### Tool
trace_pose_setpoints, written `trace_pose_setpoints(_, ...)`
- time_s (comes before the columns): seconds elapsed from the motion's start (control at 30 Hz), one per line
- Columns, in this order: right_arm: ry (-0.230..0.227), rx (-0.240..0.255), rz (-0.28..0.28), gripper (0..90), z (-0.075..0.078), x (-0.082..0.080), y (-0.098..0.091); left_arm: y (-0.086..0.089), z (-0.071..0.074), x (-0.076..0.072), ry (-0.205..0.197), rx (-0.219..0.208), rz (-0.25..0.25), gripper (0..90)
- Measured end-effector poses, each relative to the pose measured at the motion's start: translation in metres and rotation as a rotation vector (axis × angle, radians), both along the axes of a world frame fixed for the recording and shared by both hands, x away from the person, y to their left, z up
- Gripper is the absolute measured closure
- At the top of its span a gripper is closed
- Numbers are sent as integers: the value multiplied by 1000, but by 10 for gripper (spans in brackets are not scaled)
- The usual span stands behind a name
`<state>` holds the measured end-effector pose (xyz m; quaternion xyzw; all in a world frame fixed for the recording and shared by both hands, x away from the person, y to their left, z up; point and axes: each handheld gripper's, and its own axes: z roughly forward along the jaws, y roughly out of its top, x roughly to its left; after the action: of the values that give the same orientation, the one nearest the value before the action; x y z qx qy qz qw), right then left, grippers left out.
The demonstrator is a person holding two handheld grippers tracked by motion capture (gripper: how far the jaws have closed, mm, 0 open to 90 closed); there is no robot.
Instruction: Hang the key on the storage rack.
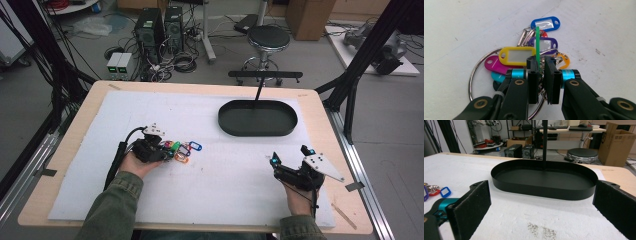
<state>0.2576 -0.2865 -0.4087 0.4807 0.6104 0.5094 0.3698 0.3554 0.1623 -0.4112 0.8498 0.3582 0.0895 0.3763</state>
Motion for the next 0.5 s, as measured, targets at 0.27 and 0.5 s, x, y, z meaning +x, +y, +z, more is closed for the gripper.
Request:
trace_pose_setpoints(0.27, 1, -6, -1, 5, 0, 0, 0, 4, 9, 1, 7, -36, -5, 822)
trace_pose_setpoints(0.5, -1, -3, -1, 5, 0, 0, 0, -3, 29, 4, -17, -60, -46, 823)
